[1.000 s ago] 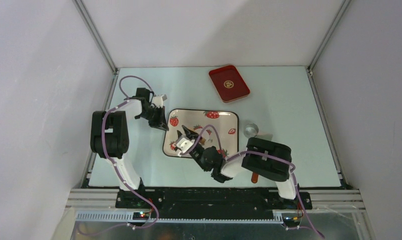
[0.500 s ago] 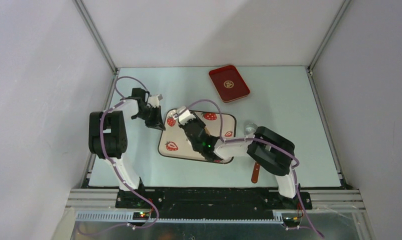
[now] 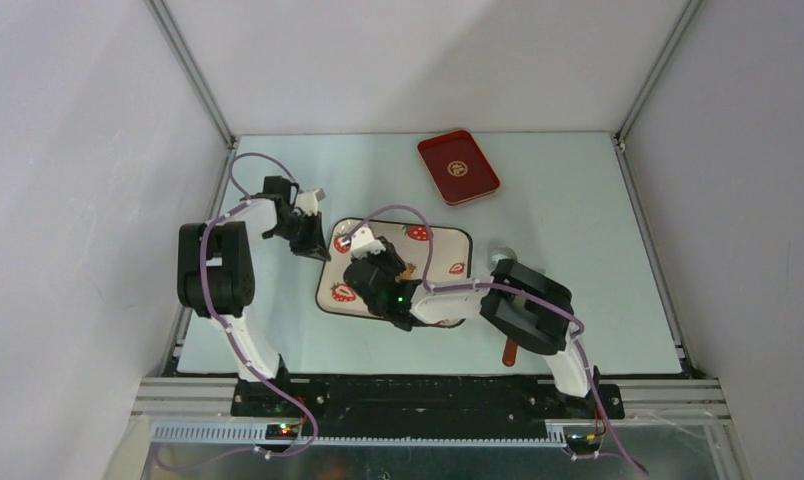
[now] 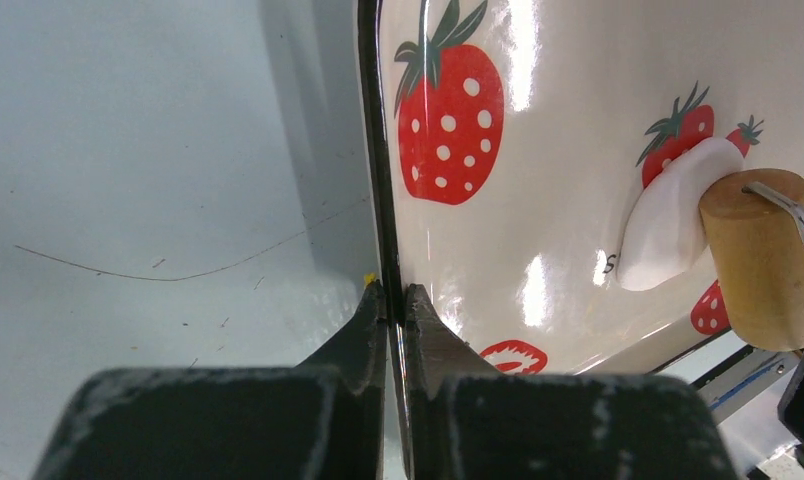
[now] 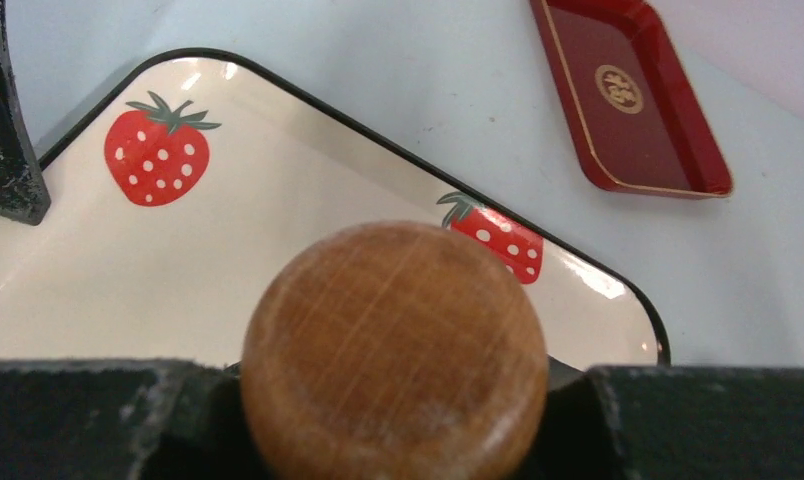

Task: Roll out the dumpling wrappers from the dough
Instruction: Flatten out the dough on the work surface.

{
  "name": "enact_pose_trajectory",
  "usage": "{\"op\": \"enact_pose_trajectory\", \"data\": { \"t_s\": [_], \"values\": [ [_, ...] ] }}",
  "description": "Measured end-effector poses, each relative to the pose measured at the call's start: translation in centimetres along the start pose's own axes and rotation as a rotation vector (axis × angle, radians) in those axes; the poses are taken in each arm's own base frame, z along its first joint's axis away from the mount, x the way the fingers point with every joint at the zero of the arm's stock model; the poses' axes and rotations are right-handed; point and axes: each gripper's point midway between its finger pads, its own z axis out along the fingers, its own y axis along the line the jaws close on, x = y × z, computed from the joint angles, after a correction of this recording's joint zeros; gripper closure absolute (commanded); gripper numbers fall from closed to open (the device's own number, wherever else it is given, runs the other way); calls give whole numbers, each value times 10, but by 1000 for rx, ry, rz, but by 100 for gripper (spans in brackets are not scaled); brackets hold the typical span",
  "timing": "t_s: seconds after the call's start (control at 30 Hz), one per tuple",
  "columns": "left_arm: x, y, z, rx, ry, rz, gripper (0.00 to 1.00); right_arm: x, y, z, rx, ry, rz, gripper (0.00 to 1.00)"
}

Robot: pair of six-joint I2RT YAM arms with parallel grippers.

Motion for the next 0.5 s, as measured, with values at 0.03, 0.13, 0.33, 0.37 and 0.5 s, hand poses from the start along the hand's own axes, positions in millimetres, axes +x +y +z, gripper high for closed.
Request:
{"op": "enact_pose_trajectory", "data": {
  "t_s": [0.03, 0.13, 0.33, 0.37, 0.5],
  "values": [
    [0, 0, 0, 0, 1, 0, 100, 4, 2, -1, 6, 2, -11, 100],
    [2, 0, 0, 0, 4, 0, 100, 3, 5, -6, 26, -10, -13, 100],
    [2, 0, 0, 0, 5, 1, 100, 5, 10, -9, 34, -13, -21, 100],
    [2, 0, 0, 0, 5, 0, 100, 6, 10, -9, 36, -13, -22, 100],
    [2, 0, 0, 0, 5, 0, 100, 7, 12, -10, 48, -15, -27, 100]
  ]
}}
